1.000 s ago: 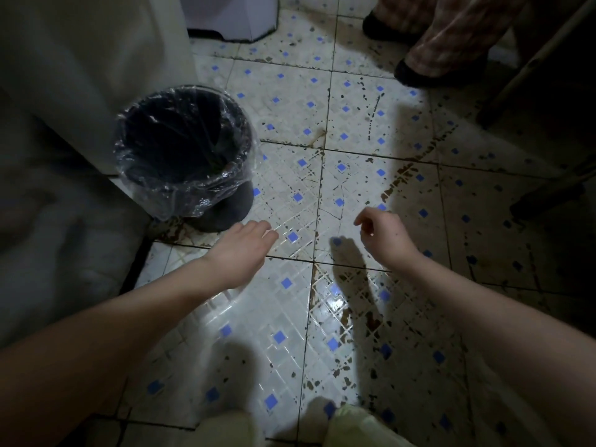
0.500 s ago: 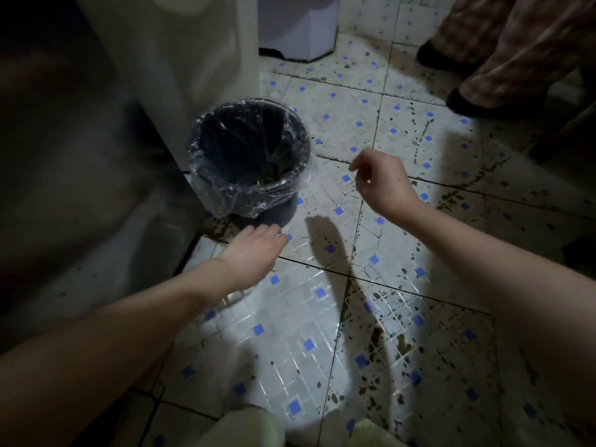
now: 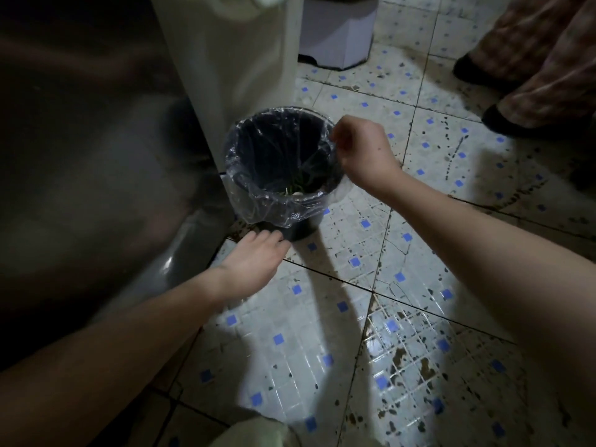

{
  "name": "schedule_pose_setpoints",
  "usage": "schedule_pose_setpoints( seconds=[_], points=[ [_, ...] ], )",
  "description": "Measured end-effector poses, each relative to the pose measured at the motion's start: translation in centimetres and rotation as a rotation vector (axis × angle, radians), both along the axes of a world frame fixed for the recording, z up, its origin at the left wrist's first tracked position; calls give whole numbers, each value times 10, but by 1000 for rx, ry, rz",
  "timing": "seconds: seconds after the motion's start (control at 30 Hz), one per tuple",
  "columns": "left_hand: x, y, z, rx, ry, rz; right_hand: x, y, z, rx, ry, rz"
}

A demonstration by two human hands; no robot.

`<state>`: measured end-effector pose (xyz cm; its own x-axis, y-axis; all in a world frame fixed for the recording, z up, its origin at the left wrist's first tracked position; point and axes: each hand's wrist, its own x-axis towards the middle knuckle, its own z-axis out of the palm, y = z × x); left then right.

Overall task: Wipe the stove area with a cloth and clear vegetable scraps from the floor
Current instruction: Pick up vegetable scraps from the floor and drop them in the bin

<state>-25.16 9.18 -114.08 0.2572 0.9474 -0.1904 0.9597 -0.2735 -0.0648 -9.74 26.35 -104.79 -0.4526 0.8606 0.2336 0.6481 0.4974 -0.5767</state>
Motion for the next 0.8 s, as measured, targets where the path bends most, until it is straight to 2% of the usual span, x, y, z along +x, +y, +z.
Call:
schedule_pose_setpoints(
  seconds=[0.4, 0.8],
  points=[
    [-3, -12, 8, 79, -22, 78, -50, -6, -13, -32, -19, 43],
    [26, -10, 4, 76, -54, -4, -33, -4, -20, -42, -116, 70]
  ],
)
